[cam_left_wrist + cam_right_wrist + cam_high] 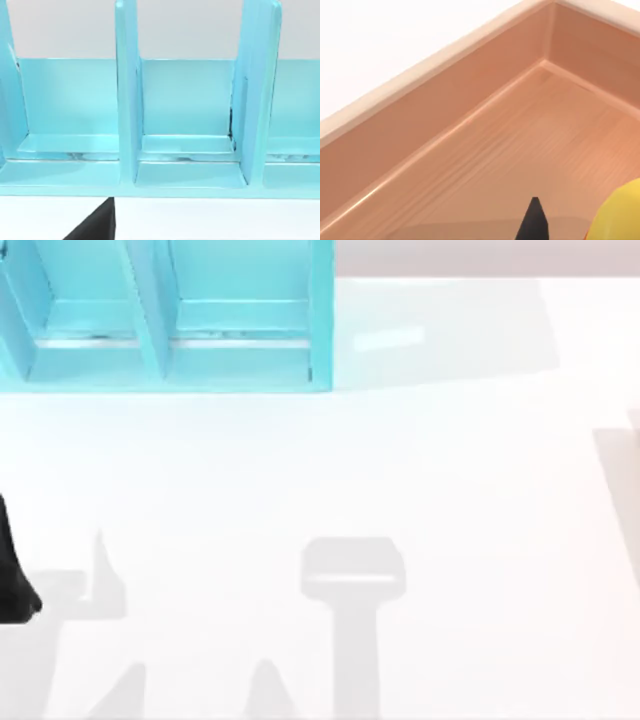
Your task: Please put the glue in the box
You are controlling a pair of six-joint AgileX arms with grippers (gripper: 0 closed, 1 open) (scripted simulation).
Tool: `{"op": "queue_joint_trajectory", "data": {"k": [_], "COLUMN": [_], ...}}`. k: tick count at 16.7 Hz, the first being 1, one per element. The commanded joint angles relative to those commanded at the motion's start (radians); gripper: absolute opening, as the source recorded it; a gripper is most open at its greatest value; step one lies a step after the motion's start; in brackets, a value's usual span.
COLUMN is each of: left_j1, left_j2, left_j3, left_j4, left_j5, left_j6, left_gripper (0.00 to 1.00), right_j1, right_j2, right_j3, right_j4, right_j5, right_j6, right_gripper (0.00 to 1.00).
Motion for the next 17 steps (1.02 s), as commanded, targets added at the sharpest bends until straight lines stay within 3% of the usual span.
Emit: {"op": "queue_joint_trajectory", "data": {"k": [5, 10, 17], "left_j1": [0.0, 0.0, 0.0], "left_j2": [0.0, 0.0, 0.0], "left_j3": [0.0, 0.0, 0.0], "left_j4": [0.0, 0.0, 0.0], "left_j5": [0.0, 0.0, 0.0], "left_j6": [0.0, 0.0, 0.0], "left_gripper": [1.0, 1.0, 1.0], "right_j1": [0.062, 0.068, 0.068], "right_j2": [-0.017, -0.019, -0.019], "right_j3": [-0.066, -0.072, -0.072], "right_j4": [0.196, 0.213, 0.213], "right_j5": [-0.021, -0.024, -0.024], "right_j6": [0.13, 0.142, 0.142], "right_gripper": [0.0, 0.0, 0.53]}}
